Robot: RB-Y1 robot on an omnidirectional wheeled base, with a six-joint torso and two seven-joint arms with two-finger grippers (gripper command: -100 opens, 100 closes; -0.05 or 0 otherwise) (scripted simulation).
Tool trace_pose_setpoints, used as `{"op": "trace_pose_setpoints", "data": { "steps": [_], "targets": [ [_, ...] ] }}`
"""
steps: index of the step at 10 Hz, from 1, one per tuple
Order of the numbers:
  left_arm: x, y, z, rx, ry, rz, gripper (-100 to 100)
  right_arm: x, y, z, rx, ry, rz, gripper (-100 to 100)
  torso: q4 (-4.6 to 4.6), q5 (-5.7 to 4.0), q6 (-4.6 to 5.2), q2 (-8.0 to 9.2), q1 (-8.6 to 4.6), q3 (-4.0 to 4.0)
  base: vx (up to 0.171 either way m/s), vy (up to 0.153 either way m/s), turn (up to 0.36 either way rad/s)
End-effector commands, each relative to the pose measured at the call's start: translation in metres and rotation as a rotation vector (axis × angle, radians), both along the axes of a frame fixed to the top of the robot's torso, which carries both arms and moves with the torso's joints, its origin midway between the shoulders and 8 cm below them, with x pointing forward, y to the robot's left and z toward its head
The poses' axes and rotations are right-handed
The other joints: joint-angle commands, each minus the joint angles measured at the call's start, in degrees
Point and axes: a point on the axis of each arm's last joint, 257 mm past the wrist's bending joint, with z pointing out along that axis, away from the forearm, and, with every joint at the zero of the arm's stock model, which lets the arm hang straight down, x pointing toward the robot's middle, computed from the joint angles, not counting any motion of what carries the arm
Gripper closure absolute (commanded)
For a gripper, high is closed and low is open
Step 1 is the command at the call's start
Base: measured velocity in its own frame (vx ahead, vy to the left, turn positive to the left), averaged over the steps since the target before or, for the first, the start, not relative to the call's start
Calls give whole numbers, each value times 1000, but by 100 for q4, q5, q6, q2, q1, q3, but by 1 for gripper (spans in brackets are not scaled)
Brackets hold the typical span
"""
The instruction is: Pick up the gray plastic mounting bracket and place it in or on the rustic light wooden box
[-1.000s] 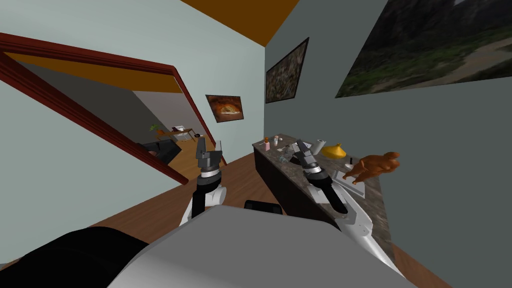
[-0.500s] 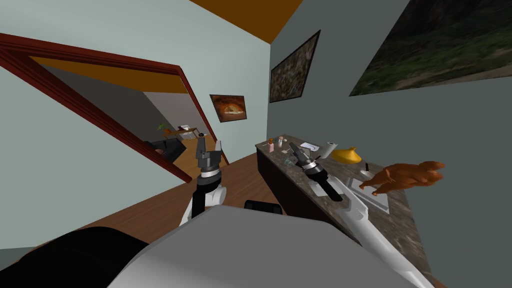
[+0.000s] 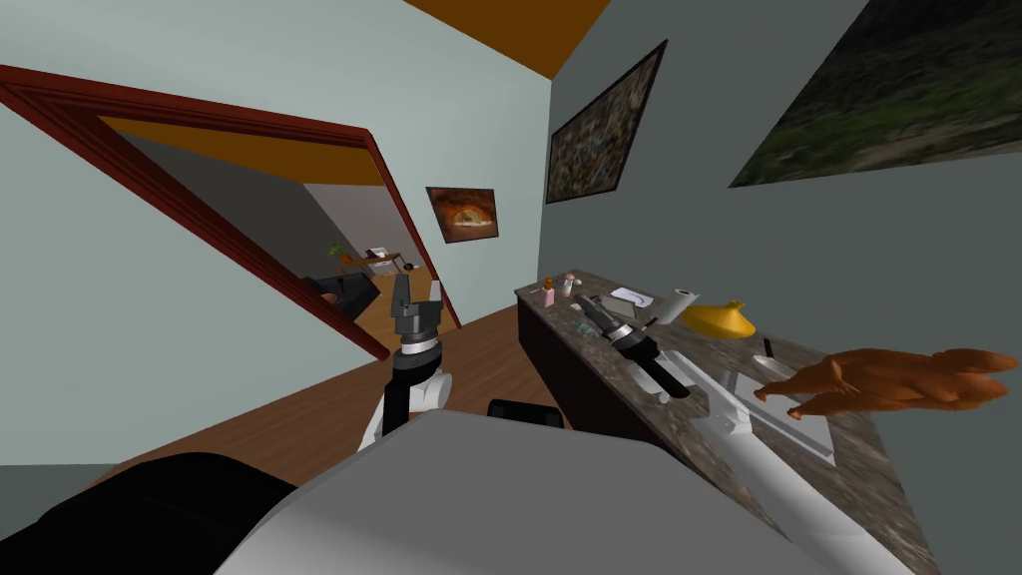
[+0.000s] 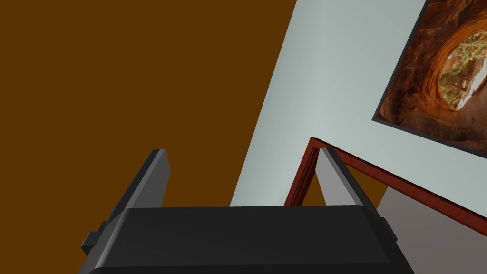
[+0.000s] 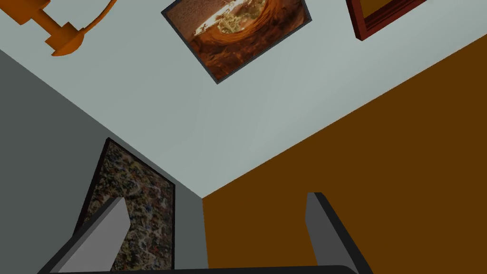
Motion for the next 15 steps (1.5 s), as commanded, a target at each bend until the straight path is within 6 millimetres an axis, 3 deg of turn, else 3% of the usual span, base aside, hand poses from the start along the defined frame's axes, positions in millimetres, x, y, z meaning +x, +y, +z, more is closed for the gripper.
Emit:
{"op": "trace_pose_setpoints", "data": {
  "steps": [1, 3, 4, 7, 8, 11, 12, 15],
  "targets": [
    [0, 0, 0, 0, 0, 0, 0, 7, -12, -21, -98, 22, -21, -100, 0, 0, 0, 0, 0, 0, 33, 31, 113],
    [0, 0, 0, 0, 0, 0, 0, 12, -39, -63, -231, 77, -61, -100, -1, 0, -1, -4, 1, -2, 45, 30, 115],
    [0, 0, 0, 0, 0, 0, 0, 12, -40, -63, -239, 77, -61, -100, -1, 0, 0, -4, 2, -2, 32, 16, 35],
    [0, 0, 0, 0, 0, 0, 0, 7, -85, -121, -446, 155, -99, -100, 0, -1, 1, 3, -2, 2, 31, 22, 107],
    [0, 0, 0, 0, 0, 0, 0, 7, -86, -121, -453, 155, -98, -100, 1, 0, 2, 4, 2, 2, 22, 24, 23],
    [0, 0, 0, 0, 0, 0, 0, -10, -133, -170, -656, 226, -112, -100, 2, 0, 2, 11, 0, 6, 18, 25, 107],
    [0, 0, 0, 0, 0, 0, 0, -10, -137, -172, -658, 234, -117, -100, 2, 0, 1, 10, 3, 6, 18, 17, 33],
    [0, 0, 0, 0, 0, 0, 0, -32, -187, -210, -840, 302, -121, -100, 3, -1, 2, 10, -3, 6, 19, 16, 86]
  ]
}}
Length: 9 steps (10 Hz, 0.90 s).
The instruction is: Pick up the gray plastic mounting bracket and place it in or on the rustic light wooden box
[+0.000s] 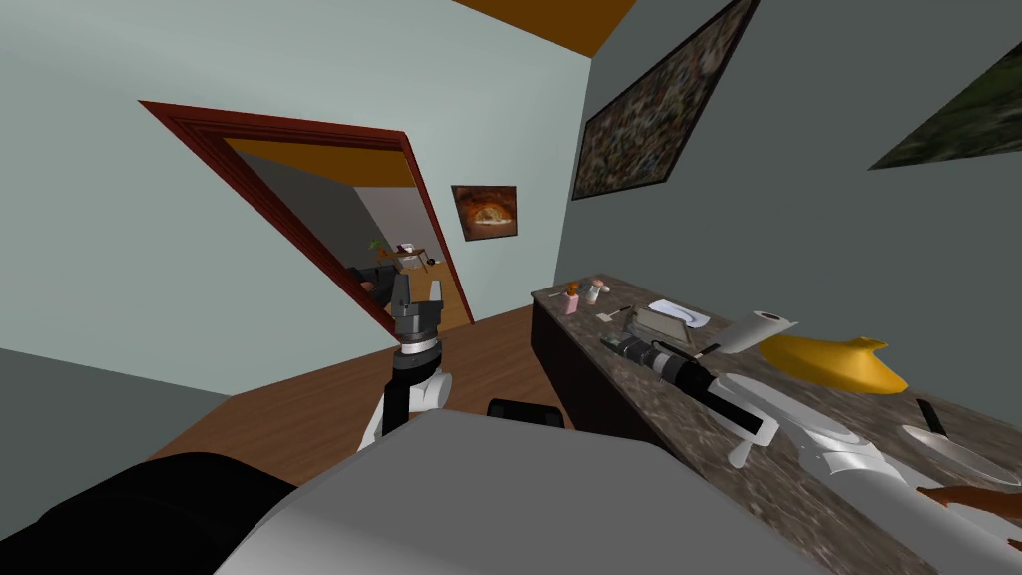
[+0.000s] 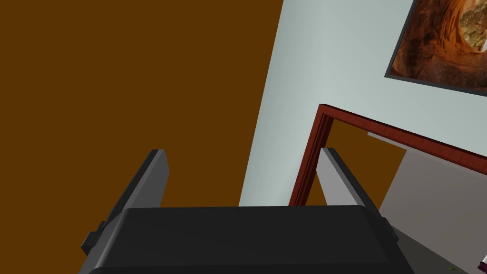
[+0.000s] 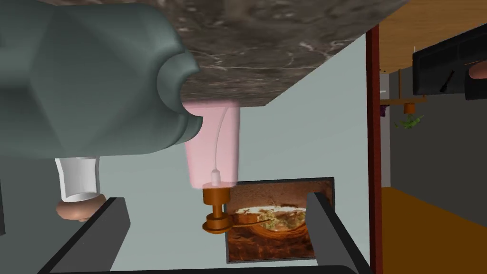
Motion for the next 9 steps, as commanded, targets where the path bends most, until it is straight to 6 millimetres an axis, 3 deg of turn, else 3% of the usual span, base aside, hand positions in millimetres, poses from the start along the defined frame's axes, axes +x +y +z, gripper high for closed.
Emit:
{"op": "trace_pose_setpoints", "data": {
  "steps": [1, 4, 6, 7, 8, 9],
  "targets": [
    [0, 0, 0, 0, 0, 0, 0, -12, -27, -14, -88, 38, -2, -100, 0, 0, 0, 0, 0, 0, 21, 22, 105],
    [0, 0, 0, 0, 0, 0, 0, -36, -69, -38, -230, 109, 6, -100, 1, 1, 1, 5, 4, 3, 9, 27, 80],
    [0, 0, 0, 0, 0, 0, 0, -35, -66, -36, -219, 104, 3, -100, 2, 1, 3, 9, 5, 5, 2, 19, 16],
    [0, 0, 0, 0, 0, 0, 0, -36, -66, -36, -222, 104, 5, 0, 2, 0, 2, 9, 1, 5, 0, 0, 0],
    [0, 0, 0, 0, 0, 0, 0, -37, -65, -47, -219, 107, -10, -100, 2, -1, 2, 9, -3, 5, 60, 6, 95],
    [0, 0, 0, 0, 0, 0, 0, -37, -65, -42, -218, 107, -3, -100, -1, -2, -2, -9, -2, -4, 39, 2, 27]
  ]
}}
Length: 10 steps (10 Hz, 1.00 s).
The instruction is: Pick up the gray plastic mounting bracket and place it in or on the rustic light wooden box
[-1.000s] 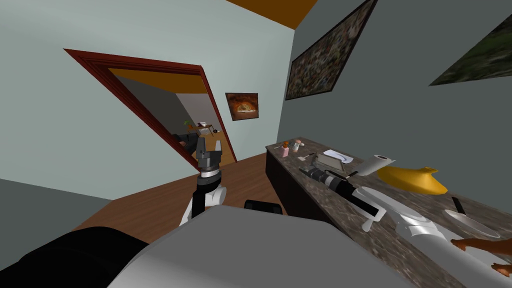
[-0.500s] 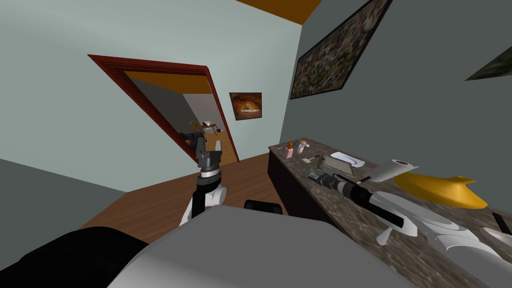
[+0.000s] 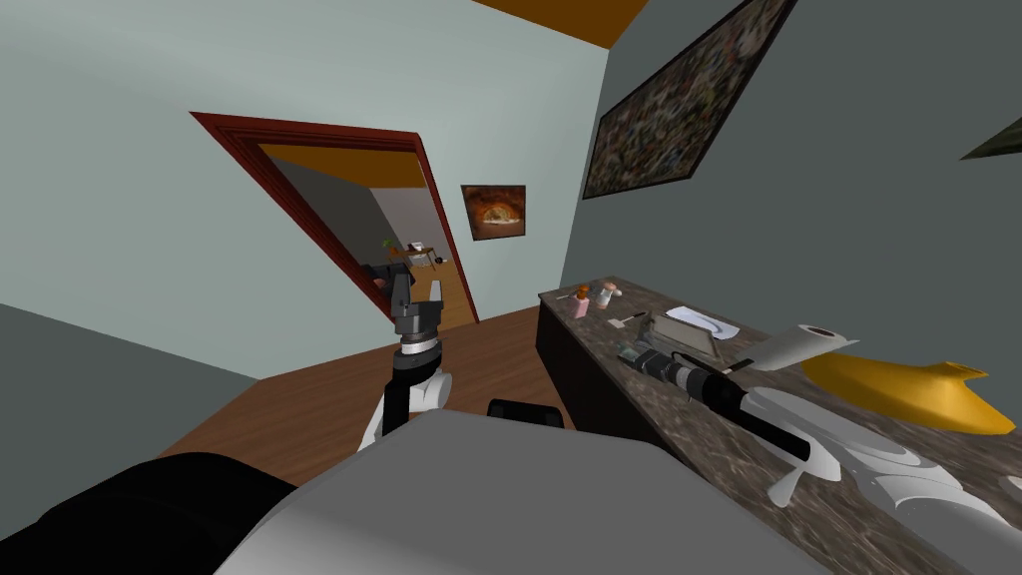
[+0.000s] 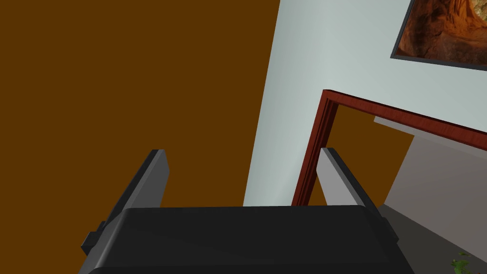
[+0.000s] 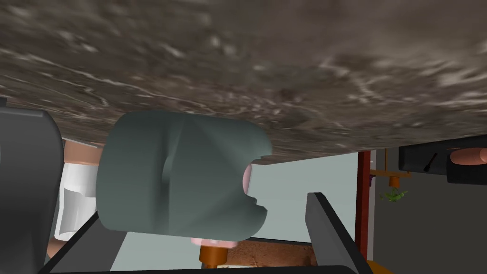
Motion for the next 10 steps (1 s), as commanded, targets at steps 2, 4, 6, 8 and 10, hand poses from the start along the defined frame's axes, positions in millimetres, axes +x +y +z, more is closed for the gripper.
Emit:
{"op": "trace_pose_setpoints", "data": {
  "steps": [2, 4, 6, 8, 10],
  "targets": [
    [0, 0, 0, 0, 0, 0, 0, 0, 0, 0, 0, 0, 0, 100, 2, -1, 0, 9, 0, 5, 0, 0, 0],
    [0, 0, 0, 0, 0, 0, 0, 0, 0, 0, 1, 0, 0, 100, 1, -5, -3, 8, -6, 4, 0, 0, 0],
    [0, 0, 0, 0, 0, 0, 0, 0, 0, 0, 0, 0, 0, 0, 1, -6, -3, 7, -7, 4, 0, 0, 0],
    [0, 0, 0, 0, 0, 0, 0, 0, 0, 0, 0, 0, 0, 0, 1, -6, -3, 7, -8, 4, 0, 0, 0],
    [0, 0, 0, 0, 0, 0, 0, 26, -16, 41, -45, -58, 23, 100, 5, 2, -15, 2, 11, 3, 2, 78, 131]
  ]
}}
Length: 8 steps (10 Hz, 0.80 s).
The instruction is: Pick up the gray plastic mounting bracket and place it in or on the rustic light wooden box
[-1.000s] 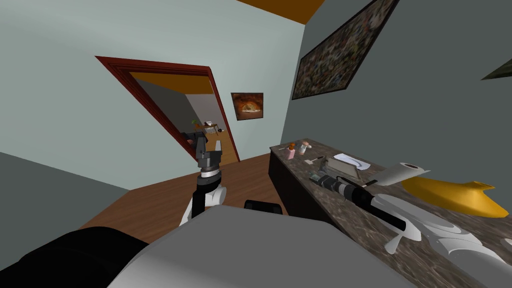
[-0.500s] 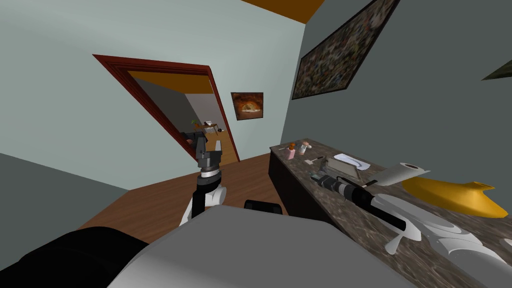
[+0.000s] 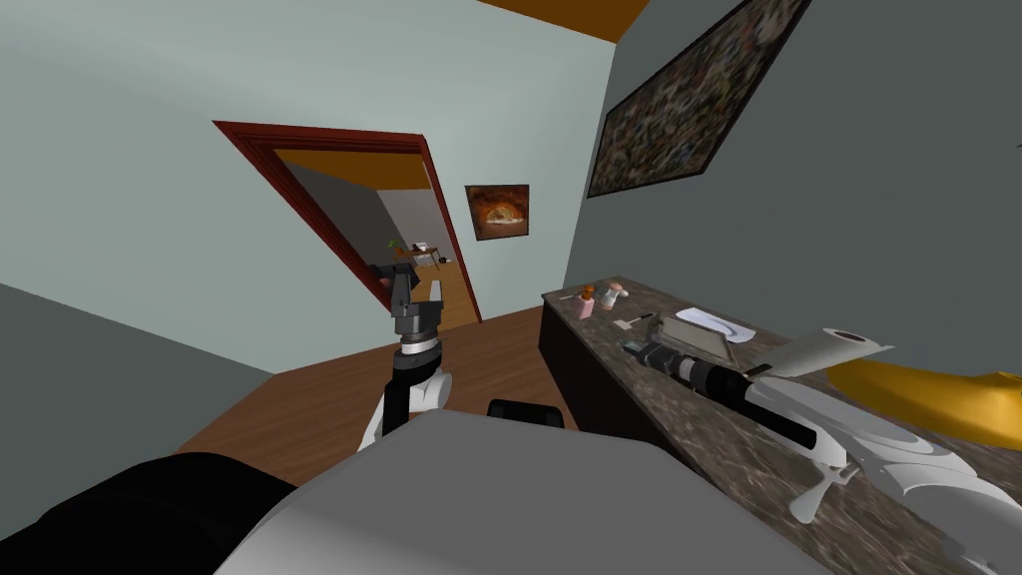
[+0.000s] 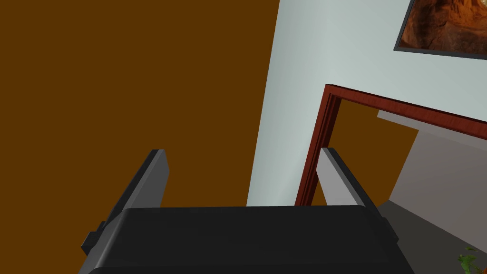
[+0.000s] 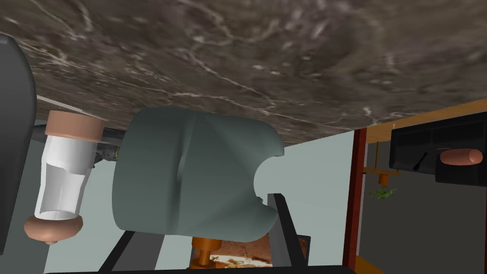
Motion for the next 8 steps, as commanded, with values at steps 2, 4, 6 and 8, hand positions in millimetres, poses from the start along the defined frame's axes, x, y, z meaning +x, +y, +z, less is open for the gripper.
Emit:
{"op": "trace_pose_setpoints", "data": {
  "steps": [2, 4, 6, 8],
  "targets": [
    [0, 0, 0, 0, 0, 0, 0, 10, -8, 14, -13, -20, 8, 100, -2, 2, 7, 0, 2, -1, 16, 70, 36],
    [0, 0, 0, 0, 0, 0, 0, 30, -27, 51, -47, -68, 9, 100, 2, 0, 4, 1, -16, 2, 15, 65, 138],
    [0, 0, 0, 0, 0, 0, 0, 43, -44, 80, -69, -102, -2, 100, 5, 4, -1, 5, -9, 5, 6, 48, 142],
    [0, 0, 0, 0, 0, 0, 0, 54, -62, 110, -86, -136, -21, 100, 9, 5, -1, 12, -9, 10, -2, 38, 145]
  ]
}}
